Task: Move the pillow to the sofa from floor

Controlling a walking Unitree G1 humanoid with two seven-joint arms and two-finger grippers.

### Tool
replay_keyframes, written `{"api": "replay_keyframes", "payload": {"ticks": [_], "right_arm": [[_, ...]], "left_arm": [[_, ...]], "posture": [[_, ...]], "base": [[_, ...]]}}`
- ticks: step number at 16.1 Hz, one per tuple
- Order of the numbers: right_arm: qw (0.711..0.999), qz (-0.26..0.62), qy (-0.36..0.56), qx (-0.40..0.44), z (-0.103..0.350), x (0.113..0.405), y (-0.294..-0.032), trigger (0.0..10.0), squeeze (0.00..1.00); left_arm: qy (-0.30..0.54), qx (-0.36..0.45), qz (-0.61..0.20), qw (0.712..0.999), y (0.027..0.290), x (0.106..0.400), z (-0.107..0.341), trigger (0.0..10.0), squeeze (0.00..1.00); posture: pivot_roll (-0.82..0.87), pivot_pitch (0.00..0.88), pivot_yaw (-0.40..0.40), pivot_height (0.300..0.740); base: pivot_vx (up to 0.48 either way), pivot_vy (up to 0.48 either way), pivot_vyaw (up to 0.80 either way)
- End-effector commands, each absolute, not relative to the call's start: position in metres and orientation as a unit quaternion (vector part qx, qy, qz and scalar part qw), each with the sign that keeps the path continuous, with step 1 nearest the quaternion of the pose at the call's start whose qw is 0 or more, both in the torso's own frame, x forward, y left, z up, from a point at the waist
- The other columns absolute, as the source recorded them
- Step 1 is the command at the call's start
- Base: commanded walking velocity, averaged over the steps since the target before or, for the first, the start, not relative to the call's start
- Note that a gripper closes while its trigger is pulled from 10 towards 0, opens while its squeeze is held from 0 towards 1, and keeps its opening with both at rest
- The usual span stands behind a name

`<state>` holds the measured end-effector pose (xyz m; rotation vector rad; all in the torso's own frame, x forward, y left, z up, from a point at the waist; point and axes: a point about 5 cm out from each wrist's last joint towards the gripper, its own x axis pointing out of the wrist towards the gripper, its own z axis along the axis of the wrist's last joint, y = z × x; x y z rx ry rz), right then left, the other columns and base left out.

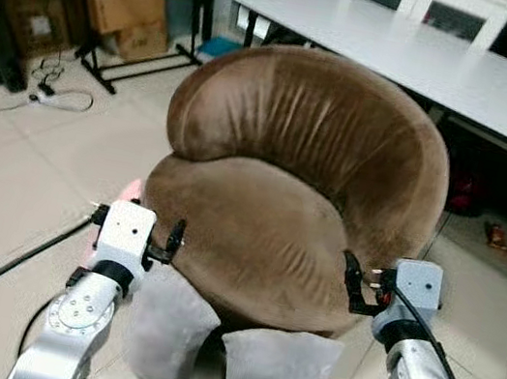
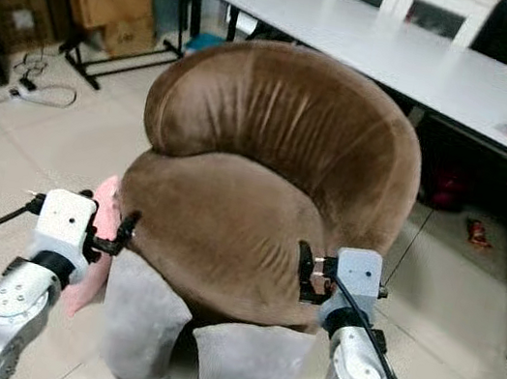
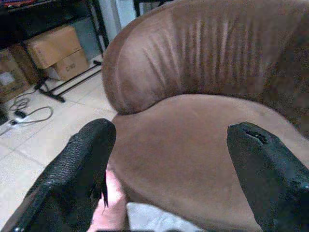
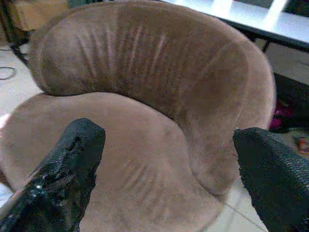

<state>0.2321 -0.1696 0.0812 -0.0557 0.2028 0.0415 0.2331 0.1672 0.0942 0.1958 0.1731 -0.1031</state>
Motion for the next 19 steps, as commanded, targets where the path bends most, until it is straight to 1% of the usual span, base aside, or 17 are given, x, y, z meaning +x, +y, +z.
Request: {"api": "replay_keyframes", "payload": {"ticks": [1, 3, 4, 5, 7, 9, 10, 12, 13, 14, 16, 17, 18, 19], "right_arm": [[0.995, 0.023, 0.089, -0.023, 0.086, 0.235, -0.168, 10.0, 1.00], [0.995, 0.018, 0.093, -0.013, 0.085, 0.236, -0.169, 10.0, 1.00], [0.996, 0.015, 0.093, -0.007, 0.086, 0.239, -0.170, 10.0, 0.41], [0.996, 0.017, 0.093, -0.006, 0.086, 0.240, -0.170, 10.0, 0.00], [0.995, 0.022, 0.096, -0.006, 0.087, 0.242, -0.171, 10.0, 0.00], [0.994, 0.031, 0.104, -0.012, 0.085, 0.245, -0.170, 10.0, 0.00], [0.993, 0.034, 0.109, -0.021, 0.084, 0.246, -0.170, 10.0, 0.00], [0.992, 0.047, 0.117, -0.018, 0.083, 0.248, -0.170, 10.0, 0.00], [0.992, 0.048, 0.117, -0.018, 0.083, 0.249, -0.170, 10.0, 0.00], [0.991, 0.048, 0.122, -0.030, 0.081, 0.250, -0.171, 10.0, 0.00], [0.990, 0.051, 0.128, -0.015, 0.079, 0.251, -0.173, 10.0, 0.00], [0.991, 0.052, 0.123, -0.010, 0.080, 0.252, -0.174, 10.0, 0.00], [0.992, 0.047, 0.116, -0.016, 0.082, 0.253, -0.175, 10.0, 0.00], [0.993, 0.038, 0.109, -0.026, 0.084, 0.254, -0.176, 10.0, 0.00]], "left_arm": [[0.089, 0.107, -0.053, 0.989, 0.168, 0.232, 0.092, 10.0, 0.11], [0.074, 0.115, -0.055, 0.989, 0.169, 0.235, 0.094, 10.0, 0.11], [0.058, 0.119, -0.056, 0.990, 0.170, 0.242, 0.097, 10.0, 0.10], [0.051, 0.114, -0.055, 0.991, 0.171, 0.248, 0.099, 10.0, 0.10], [0.045, 0.091, -0.049, 0.994, 0.174, 0.260, 0.100, 10.0, 0.12], [0.036, 0.068, -0.022, 0.997, 0.183, 0.274, 0.102, 10.0, 0.12], [0.029, 0.060, -0.021, 0.998, 0.188, 0.286, 0.106, 10.0, 0.11], [0.018, 0.069, -0.035, 0.997, 0.191, 0.307, 0.108, 10.0, 0.13], [0.019, 0.068, -0.039, 0.997, 0.191, 0.310, 0.108, 10.0, 0.13], [0.004, 0.078, -0.048, 0.996, 0.191, 0.323, 0.115, 10.0, 0.14], [-0.025, 0.076, -0.047, 0.996, 0.192, 0.341, 0.133, 10.0, 0.13], [-0.054, 0.068, -0.036, 0.996, 0.193, 0.352, 0.151, 10.0, 0.13], [-0.061, 0.063, -0.025, 0.996, 0.196, 0.358, 0.160, 10.0, 0.13], [-0.054, 0.056, -0.041, 0.996, 0.196, 0.362, 0.164, 10.0, 0.12]], "posture": [[-0.05, 0.000, -0.044, 0.740], [-0.05, 0.000, -0.050, 0.731], [-0.05, 0.000, -0.054, 0.721], [-0.05, 0.000, -0.056, 0.716], [-0.04, 0.000, -0.067, 0.701], [-0.04, 0.000, -0.079, 0.686], [-0.04, 0.000, -0.088, 0.681], [-0.03, 0.000, -0.109, 0.681], [-0.03, 0.000, -0.109, 0.681], [-0.02, 0.000, -0.122, 0.681], [-0.02, 0.000, -0.126, 0.681], [-0.02, 0.000, -0.127, 0.681], [-0.02, 0.000, -0.126, 0.681], [-0.02, 0.000, -0.126, 0.681]], "base": [[0.000, 0.000, 0.00], [0.000, 0.000, 0.00], [0.000, 0.000, 0.00], [0.000, 0.000, 0.00], [0.000, 0.000, 0.00], [0.000, 0.000, 0.00], [0.000, 0.000, 0.00], [0.000, 0.000, 0.00], [0.000, 0.000, 0.00], [0.000, 0.000, 0.00], [0.000, 0.000, 0.00], [0.000, 0.000, 0.00], [0.000, 0.000, 0.00], [0.000, 0.000, 0.00]]}}
